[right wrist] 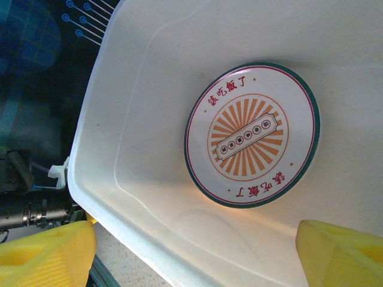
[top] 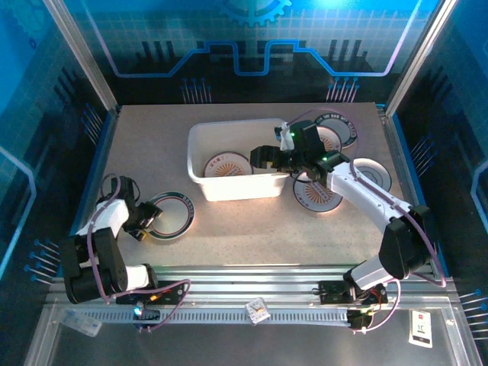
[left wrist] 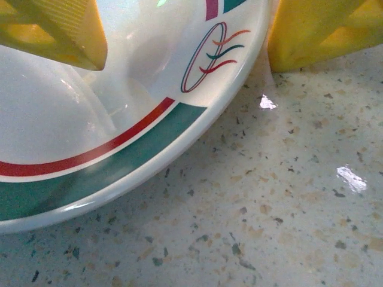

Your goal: Place the plates into the plastic bin on the countertop

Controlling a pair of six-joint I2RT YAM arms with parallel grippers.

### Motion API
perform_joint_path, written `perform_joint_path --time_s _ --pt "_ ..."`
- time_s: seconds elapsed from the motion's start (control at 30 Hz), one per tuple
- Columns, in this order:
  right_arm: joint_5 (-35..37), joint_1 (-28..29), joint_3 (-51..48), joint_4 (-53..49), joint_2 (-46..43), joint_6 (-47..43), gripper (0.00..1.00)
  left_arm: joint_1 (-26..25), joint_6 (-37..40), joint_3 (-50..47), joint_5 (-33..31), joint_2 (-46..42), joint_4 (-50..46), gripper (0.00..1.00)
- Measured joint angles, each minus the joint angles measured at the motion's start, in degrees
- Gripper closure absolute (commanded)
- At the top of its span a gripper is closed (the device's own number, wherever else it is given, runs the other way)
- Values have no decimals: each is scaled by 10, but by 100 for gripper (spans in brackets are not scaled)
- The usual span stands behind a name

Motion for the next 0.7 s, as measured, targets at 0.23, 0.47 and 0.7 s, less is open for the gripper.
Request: perform_joint_path --time_s 0.23,0.47,0.7 --pt "7 0 -2 0 -3 2 14 1 1 -7 1 -8 5 34" --pt "7 0 -2 -1 -3 2 14 1 4 -7 8 -11 6 36" --pt "9 1 -11 11 -8 4 15 2 10 -13 22 -13 17 44"
